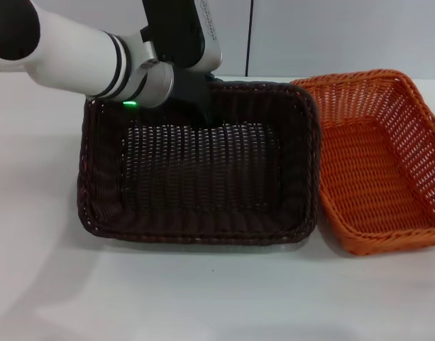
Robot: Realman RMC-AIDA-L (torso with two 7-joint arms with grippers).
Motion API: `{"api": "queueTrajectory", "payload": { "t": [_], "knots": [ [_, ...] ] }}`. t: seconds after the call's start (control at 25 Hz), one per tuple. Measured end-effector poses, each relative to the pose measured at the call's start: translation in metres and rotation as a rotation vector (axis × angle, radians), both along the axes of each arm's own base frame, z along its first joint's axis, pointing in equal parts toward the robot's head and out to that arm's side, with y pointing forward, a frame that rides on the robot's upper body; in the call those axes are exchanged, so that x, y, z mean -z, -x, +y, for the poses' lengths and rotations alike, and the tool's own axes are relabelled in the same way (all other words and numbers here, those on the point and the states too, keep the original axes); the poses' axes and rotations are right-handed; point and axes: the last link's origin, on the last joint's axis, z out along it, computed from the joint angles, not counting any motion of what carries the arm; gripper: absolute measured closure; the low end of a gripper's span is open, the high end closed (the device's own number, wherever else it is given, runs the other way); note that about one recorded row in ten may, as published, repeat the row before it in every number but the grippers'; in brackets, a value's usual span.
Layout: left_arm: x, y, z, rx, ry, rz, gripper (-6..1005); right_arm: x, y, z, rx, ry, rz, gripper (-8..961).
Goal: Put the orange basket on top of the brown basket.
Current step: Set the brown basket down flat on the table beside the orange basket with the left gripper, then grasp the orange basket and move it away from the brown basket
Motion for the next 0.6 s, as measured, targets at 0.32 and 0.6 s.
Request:
{"api": "queueTrajectory", "payload": {
  "t": [0.32,0.6],
  "knots": [
    [-0.014,-0.012,0.003,0.077,-0.107,-0.038,350,0.0,0.0,-0.002,-0.002,-0.002,-0.003,178],
    [-0.038,-0.028,-0.005,0.185,-0.372,-0.23,186,0.0,-0.001,-0.005,0.005,-0.003,-0.002,179]
  ]
}}
